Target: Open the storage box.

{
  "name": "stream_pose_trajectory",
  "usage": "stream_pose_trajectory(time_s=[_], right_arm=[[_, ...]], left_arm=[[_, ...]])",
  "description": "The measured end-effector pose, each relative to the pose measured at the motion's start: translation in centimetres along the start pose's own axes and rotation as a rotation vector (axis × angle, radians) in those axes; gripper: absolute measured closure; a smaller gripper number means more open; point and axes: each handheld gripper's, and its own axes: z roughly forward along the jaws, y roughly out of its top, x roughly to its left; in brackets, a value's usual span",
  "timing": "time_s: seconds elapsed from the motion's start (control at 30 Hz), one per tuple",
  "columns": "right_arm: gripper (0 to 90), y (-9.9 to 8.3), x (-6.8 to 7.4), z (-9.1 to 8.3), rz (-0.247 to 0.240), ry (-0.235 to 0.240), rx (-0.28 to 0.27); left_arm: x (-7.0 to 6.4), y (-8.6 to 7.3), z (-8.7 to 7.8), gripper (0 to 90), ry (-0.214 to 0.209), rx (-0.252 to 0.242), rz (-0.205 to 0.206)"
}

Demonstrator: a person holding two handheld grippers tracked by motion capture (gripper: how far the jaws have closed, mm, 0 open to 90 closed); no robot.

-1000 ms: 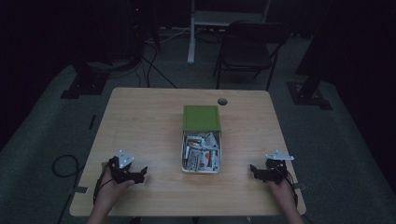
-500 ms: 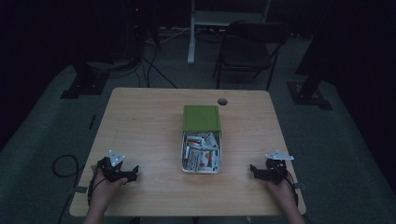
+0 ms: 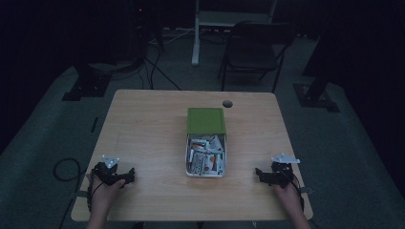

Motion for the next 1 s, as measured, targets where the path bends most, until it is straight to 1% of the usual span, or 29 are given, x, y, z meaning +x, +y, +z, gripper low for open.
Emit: stream_pose_trajectory(time_s=[0.07,0.13,0.17,0.27,0.3,0.33,0.37,0.8,0.83,0.93,1.0], right_arm=[[10.9,0.0,0.0,0.0,0.0,0.0,0.0],[10.9,0.0,0.0,0.0,0.001,0.0,0.001],[10.9,0.0,0.0,0.0,0.0,0.0,0.001],[10.9,0.0,0.0,0.0,0.0,0.0,0.001],[10.9,0.0,0.0,0.0,0.0,0.0,0.001],[10.9,0.0,0.0,0.0,0.0,0.0,0.0],[10.9,0.0,0.0,0.0,0.0,0.0,0.0],[11.0,0.0,0.0,0.0,0.0,0.001,0.0],[11.0,0.0,0.01,0.0,-0.002,0.003,0.0],[13.1,-0.02,0.14,-0.04,-0.031,0.03,-0.005],[12.7,-0.02,0.13,-0.03,-0.032,0.033,-0.005]], left_arm=[[0.16,-0.02,0.06,2.0,0.011,-0.002,-0.014],[0.26,0.01,0.08,2.0,0.025,-0.003,-0.016],[0.31,0.02,0.1,2.0,0.025,-0.001,-0.019],[0.37,0.07,0.17,2.0,0.016,0.003,-0.026],[0.39,0.08,0.2,2.1,0.012,0.007,-0.038],[0.41,0.09,0.27,2.1,-0.003,0.015,-0.059],[0.43,0.1,0.31,2.3,-0.017,0.02,-0.069],[0.44,0.23,0.46,1.4,-0.017,0.021,-0.071],[0.45,0.24,0.46,1.4,-0.017,0.021,-0.071],[0.44,0.25,0.48,1.3,-0.017,0.021,-0.071],[0.44,0.25,0.48,1.3,-0.016,0.021,-0.071]])
